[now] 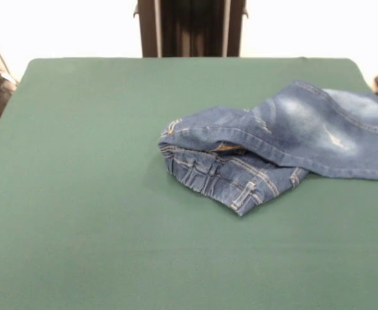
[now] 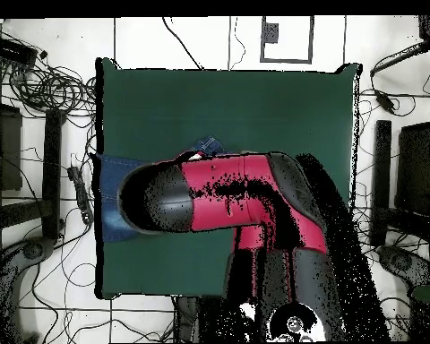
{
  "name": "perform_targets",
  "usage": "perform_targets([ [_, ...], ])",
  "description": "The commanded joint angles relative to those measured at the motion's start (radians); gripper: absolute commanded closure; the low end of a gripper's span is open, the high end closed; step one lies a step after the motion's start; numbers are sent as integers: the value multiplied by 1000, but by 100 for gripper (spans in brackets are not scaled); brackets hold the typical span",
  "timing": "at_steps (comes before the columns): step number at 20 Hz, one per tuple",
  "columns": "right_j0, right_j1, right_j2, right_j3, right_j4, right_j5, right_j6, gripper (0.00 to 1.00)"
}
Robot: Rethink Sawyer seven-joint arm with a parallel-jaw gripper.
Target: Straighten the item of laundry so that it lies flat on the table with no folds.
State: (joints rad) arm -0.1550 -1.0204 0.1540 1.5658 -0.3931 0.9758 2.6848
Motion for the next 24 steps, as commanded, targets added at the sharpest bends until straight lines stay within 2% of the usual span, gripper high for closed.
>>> perform_targets([
  [1, 5, 95, 128, 79, 12, -45, -206, 0],
  [3, 11, 109, 129, 58, 9, -26, -200, 0],
  [7, 1, 153, 161, 12, 16, 41, -259, 0],
  [12, -29, 200, 207, 6, 21, 35, -294, 0],
  [17, -52, 199, 217, 114, 9, -60, -265, 0],
  [21, -58, 113, 217, 227, 20, -73, -241, 0],
  [24, -76, 53, 231, 295, 40, -50, -266, 0],
])
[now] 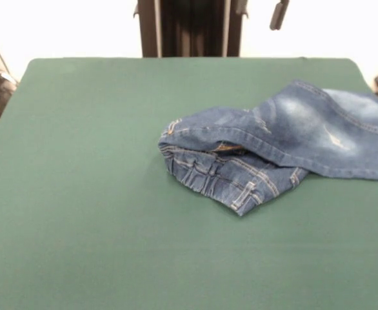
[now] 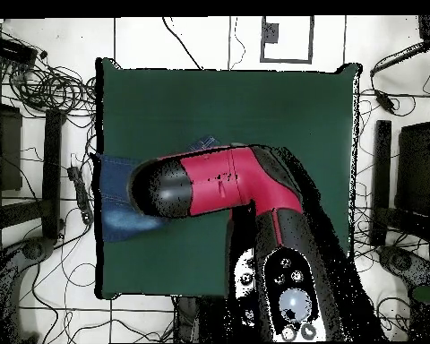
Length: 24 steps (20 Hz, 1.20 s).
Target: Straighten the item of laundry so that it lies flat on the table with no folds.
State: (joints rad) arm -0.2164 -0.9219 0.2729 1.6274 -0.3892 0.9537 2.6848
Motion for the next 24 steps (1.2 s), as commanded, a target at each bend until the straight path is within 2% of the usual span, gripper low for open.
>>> perform_targets([
  [1, -25, -54, 119, 254, 50, -25, -267, 0],
  [8, -25, -126, 104, 387, 37, -112, -210, 0],
  [12, -22, -141, 104, 417, 34, -134, -197, 0],
  [18, -17, -106, 107, 418, 6, -187, -175, 0],
  [24, -21, -22, 104, 378, -28, -237, -164, 0],
])
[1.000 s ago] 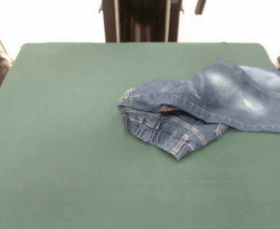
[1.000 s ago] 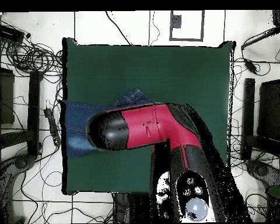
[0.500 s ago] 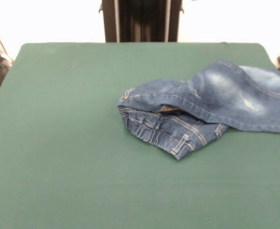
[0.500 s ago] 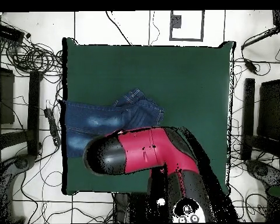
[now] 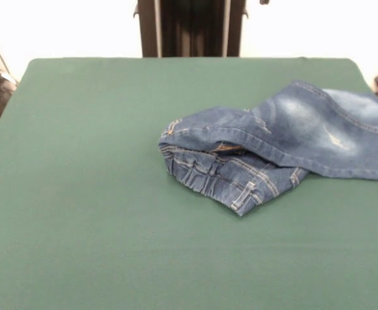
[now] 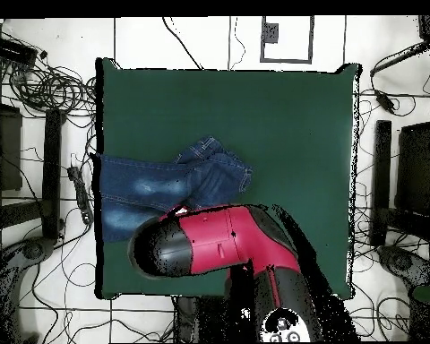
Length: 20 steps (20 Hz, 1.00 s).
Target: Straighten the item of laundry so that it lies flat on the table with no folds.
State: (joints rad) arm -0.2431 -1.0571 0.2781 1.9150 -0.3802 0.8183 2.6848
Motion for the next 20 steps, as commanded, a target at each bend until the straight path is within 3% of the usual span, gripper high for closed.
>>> perform_targets([
  [1, 6, 121, 97, 95, -42, -118, -160, 0],
  [20, 9, 172, 64, 211, -154, -327, -93, 0],
])
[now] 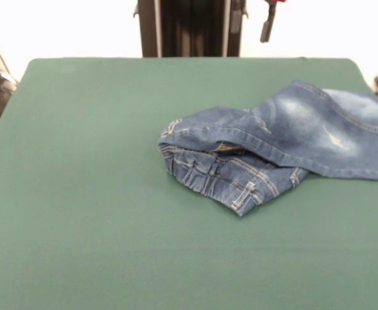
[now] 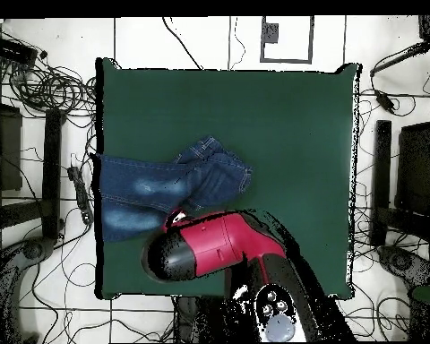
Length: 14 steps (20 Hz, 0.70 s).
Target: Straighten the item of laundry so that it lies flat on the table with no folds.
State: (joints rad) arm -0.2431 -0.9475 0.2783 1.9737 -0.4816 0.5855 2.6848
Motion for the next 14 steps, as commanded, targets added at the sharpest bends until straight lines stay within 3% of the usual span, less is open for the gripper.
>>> perform_targets([
  [1, 9, 60, 62, 162, -55, -101, -90, 0],
  [14, -38, -34, 101, 318, -27, -110, -120, 0],
])
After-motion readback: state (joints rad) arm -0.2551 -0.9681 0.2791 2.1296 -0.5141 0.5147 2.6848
